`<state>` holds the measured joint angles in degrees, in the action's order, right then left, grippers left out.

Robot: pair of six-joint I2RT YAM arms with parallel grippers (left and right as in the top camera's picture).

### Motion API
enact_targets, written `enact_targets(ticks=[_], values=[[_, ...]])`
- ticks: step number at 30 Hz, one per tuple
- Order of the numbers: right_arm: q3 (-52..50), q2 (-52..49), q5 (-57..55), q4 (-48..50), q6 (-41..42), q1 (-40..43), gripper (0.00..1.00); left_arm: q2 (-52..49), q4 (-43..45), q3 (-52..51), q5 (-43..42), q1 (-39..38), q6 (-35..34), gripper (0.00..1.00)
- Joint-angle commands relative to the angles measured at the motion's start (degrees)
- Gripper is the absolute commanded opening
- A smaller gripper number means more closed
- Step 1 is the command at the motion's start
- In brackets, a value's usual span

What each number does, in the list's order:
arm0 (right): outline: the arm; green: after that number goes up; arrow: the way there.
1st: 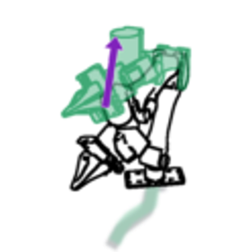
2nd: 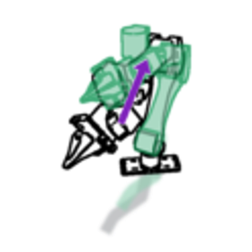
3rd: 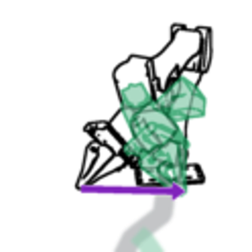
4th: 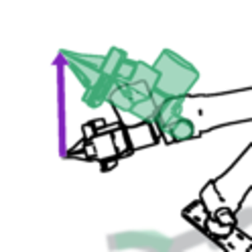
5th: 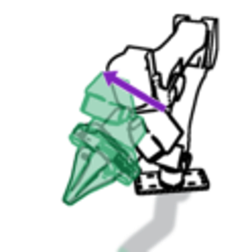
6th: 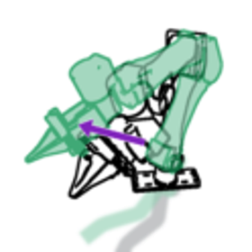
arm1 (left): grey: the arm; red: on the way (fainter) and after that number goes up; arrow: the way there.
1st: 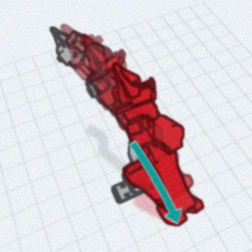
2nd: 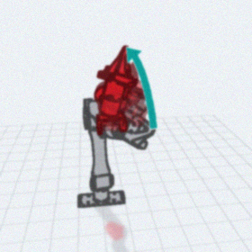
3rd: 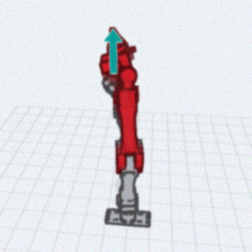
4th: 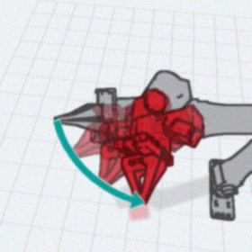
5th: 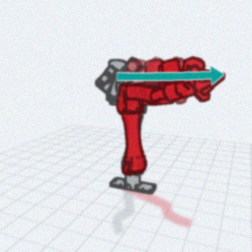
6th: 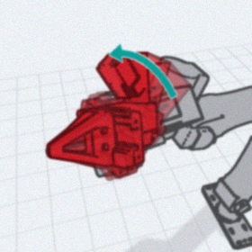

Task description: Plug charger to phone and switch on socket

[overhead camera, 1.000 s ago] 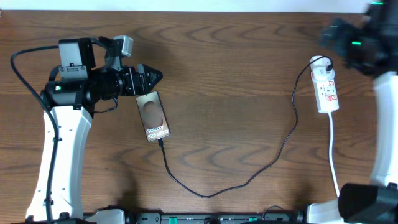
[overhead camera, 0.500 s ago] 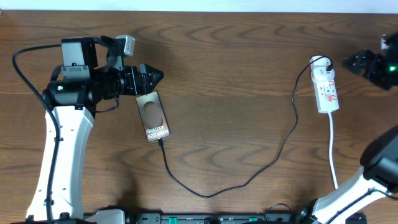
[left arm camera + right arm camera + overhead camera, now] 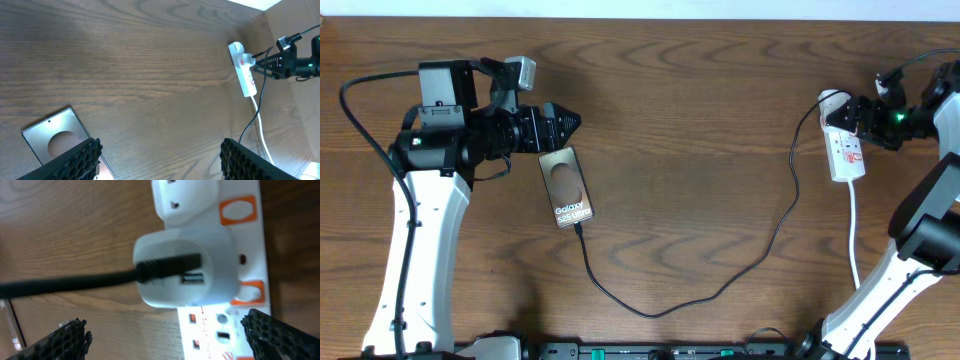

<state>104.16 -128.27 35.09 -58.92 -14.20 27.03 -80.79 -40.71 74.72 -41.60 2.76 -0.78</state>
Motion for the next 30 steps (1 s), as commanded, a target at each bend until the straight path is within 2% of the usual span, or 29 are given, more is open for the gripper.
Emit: enact_targets(ticks=[1, 30], values=[[0.09, -0.28, -0.90, 0.72, -0.68, -1.11, 1.00, 0.11, -0.17, 0.52, 0.76, -0.13, 1.18, 0.78], [-3.89, -0.35, -2.12, 4.94, 5.03, -2.54, 0.99, -0.17, -0.37, 0.52, 1.22, -0.13, 1.20, 0.78]])
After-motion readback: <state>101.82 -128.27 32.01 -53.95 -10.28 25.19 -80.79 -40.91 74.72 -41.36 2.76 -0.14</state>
